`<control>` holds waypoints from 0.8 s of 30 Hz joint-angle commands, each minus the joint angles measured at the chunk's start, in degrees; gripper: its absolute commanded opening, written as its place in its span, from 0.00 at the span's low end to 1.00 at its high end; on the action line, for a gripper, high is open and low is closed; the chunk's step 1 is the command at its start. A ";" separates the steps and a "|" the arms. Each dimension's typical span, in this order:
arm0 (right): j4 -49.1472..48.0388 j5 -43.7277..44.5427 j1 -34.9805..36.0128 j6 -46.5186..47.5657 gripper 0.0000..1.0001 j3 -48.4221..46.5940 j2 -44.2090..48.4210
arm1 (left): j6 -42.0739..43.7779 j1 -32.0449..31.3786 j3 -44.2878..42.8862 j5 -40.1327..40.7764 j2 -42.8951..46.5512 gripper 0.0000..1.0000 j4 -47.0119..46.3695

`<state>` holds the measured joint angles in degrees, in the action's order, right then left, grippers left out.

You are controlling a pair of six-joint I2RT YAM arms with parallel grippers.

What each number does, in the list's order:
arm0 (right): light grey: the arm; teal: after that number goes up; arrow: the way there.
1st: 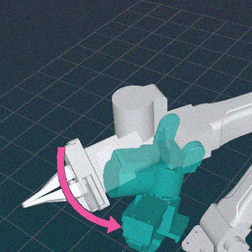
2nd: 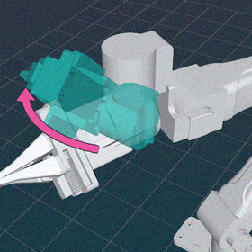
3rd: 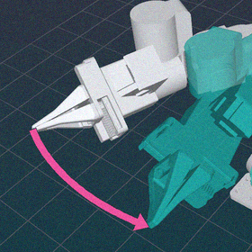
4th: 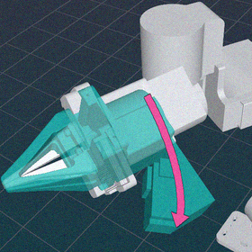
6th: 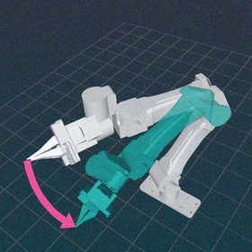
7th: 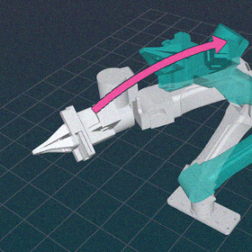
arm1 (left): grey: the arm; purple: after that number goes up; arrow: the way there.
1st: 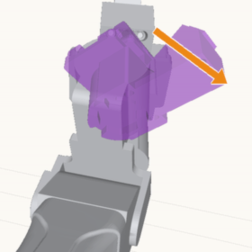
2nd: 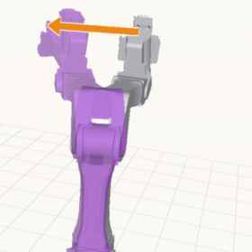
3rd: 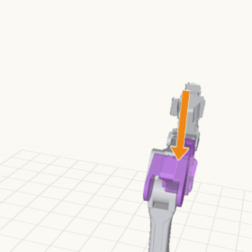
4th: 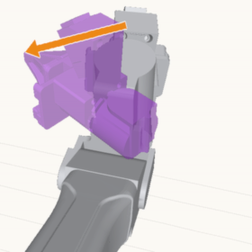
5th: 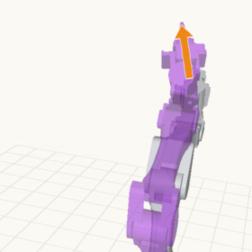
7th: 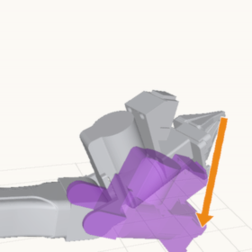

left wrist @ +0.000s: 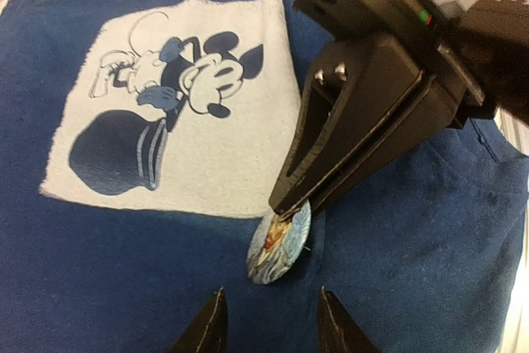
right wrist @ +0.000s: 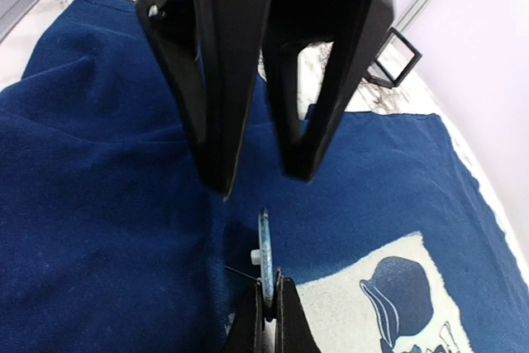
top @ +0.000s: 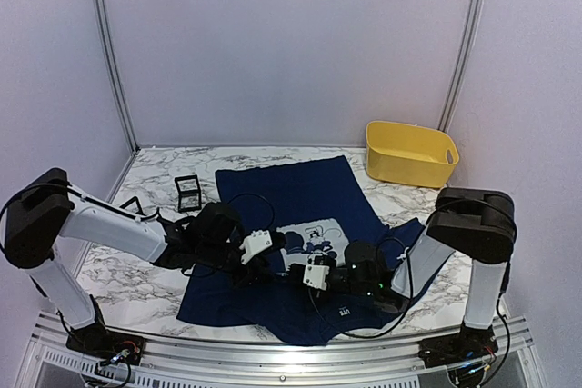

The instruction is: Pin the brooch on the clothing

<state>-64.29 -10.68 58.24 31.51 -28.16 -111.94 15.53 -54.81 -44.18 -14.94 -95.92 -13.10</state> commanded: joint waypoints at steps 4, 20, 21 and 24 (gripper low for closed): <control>3.31 -7.85 -2.12 -4.69 0.00 -2.07 0.92 | 7.51 0.27 4.44 1.47 2.38 0.42 -8.41; 3.30 -11.42 -3.00 -6.46 0.00 -3.04 0.75 | 12.13 0.27 11.22 0.27 -2.50 0.23 -27.94; 3.30 -11.41 -2.96 -6.50 0.00 -3.04 0.80 | 12.17 0.24 10.96 0.05 -2.78 0.23 -27.96; 3.36 -11.39 -2.95 -6.64 0.00 -3.03 0.84 | 12.52 0.24 10.60 -0.58 -3.28 0.22 -27.94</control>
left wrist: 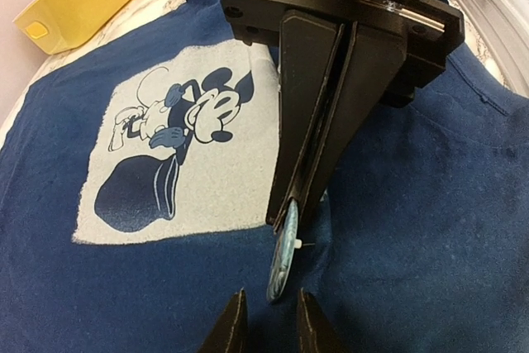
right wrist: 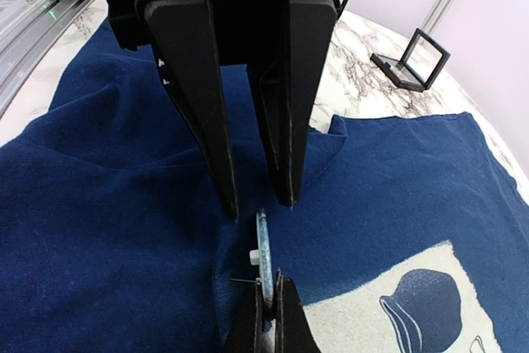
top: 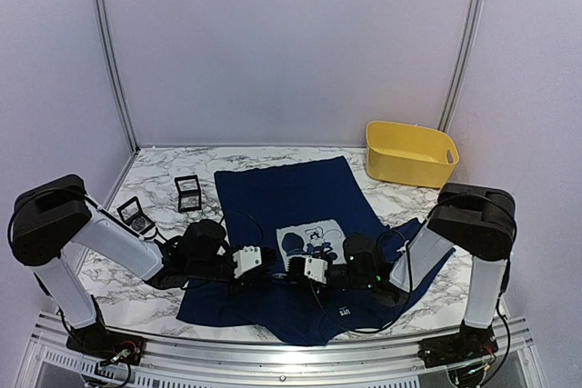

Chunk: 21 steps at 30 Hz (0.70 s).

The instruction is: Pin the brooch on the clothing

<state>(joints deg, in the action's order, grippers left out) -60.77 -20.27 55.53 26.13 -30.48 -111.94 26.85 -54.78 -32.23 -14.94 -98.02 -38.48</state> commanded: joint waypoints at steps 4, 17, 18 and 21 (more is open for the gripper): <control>0.09 -1.90 -0.26 -1.13 0.00 -0.97 1.14 | 1.49 0.20 -1.51 -1.03 -1.30 0.20 -2.48; 0.32 -2.73 -0.35 -1.08 0.00 -1.22 1.49 | 2.06 0.12 -2.74 -1.42 -2.36 0.14 -0.72; 0.23 -2.75 -0.34 -1.10 0.00 -1.17 1.55 | 2.11 0.12 -2.83 -1.33 -2.38 0.14 -0.50; 0.14 -2.84 -0.33 -1.18 0.00 -1.24 1.51 | 2.60 0.12 -3.20 -1.62 -2.69 0.10 0.36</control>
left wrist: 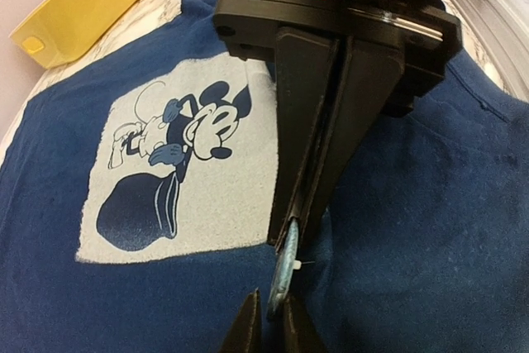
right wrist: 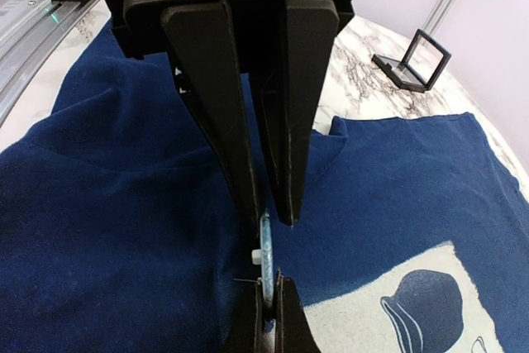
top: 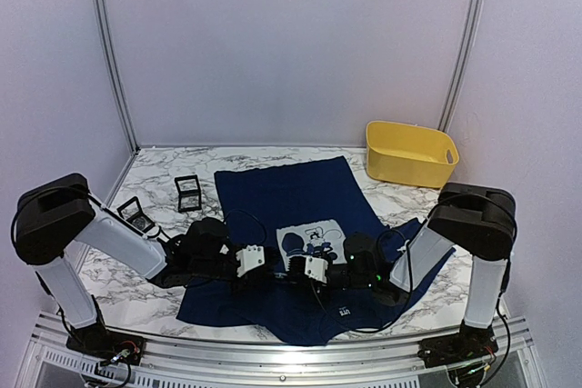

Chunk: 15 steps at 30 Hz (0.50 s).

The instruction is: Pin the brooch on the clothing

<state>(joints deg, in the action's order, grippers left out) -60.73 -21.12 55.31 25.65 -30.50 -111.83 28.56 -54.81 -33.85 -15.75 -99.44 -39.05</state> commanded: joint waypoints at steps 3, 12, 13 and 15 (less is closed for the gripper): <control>0.49 -1.83 -0.14 -0.56 0.00 -1.40 1.31 | 1.39 0.14 -1.87 -1.35 -1.13 0.00 2.04; 7.11 3.68 -0.20 1.15 0.11 0.11 7.08 | -5.19 0.14 -2.10 -4.80 3.60 0.00 5.42; 7.90 4.13 -0.25 0.89 0.14 0.62 8.31 | -5.98 0.14 -2.24 -5.24 4.01 0.00 5.90; 8.44 4.50 -0.26 -0.16 0.20 2.01 10.26 | -7.19 0.14 -2.64 -5.57 4.31 0.00 7.24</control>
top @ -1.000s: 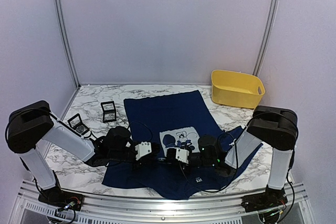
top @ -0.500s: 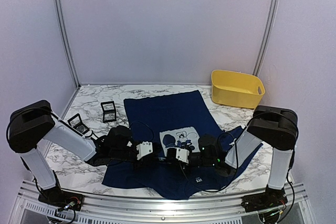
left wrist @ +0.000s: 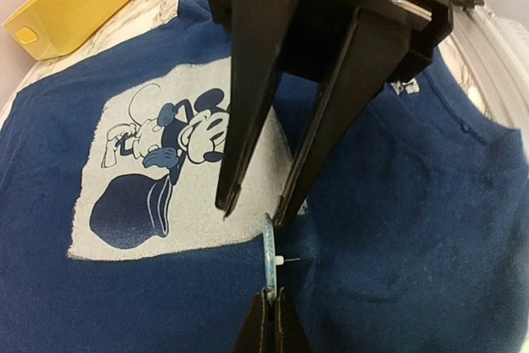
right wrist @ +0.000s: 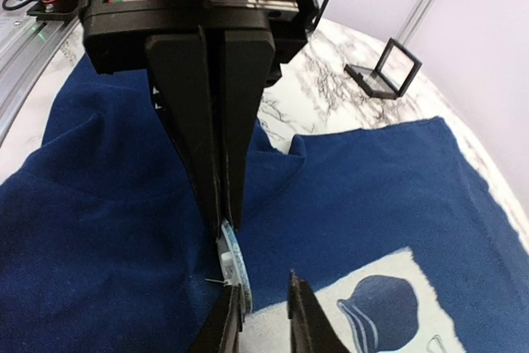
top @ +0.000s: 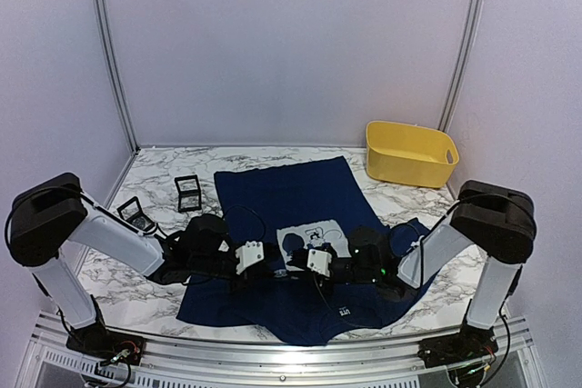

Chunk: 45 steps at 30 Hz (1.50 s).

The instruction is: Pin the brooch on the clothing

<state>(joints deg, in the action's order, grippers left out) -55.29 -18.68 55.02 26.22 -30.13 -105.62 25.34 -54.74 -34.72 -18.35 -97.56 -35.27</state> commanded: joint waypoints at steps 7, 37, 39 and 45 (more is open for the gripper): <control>2.79 3.78 2.65 -4.28 0.35 4.28 3.81 | -5.68 0.07 -3.00 -3.03 2.85 0.00 6.64; 9.33 -2.72 -1.16 -10.82 0.50 0.59 6.84 | -7.19 0.16 -3.21 -6.13 8.00 0.00 11.39; 10.56 -6.21 -2.17 -11.78 0.61 0.60 8.41 | -6.56 0.16 -3.30 -6.23 8.06 0.00 11.61; 9.93 -15.44 -4.35 -8.87 0.66 -2.50 4.89 | -5.40 0.16 -3.85 -6.98 7.32 0.00 11.87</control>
<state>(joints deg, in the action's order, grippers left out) -47.35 -25.87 51.68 15.75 -28.93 -97.82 18.50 -54.43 -37.76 -23.64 -91.13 -24.88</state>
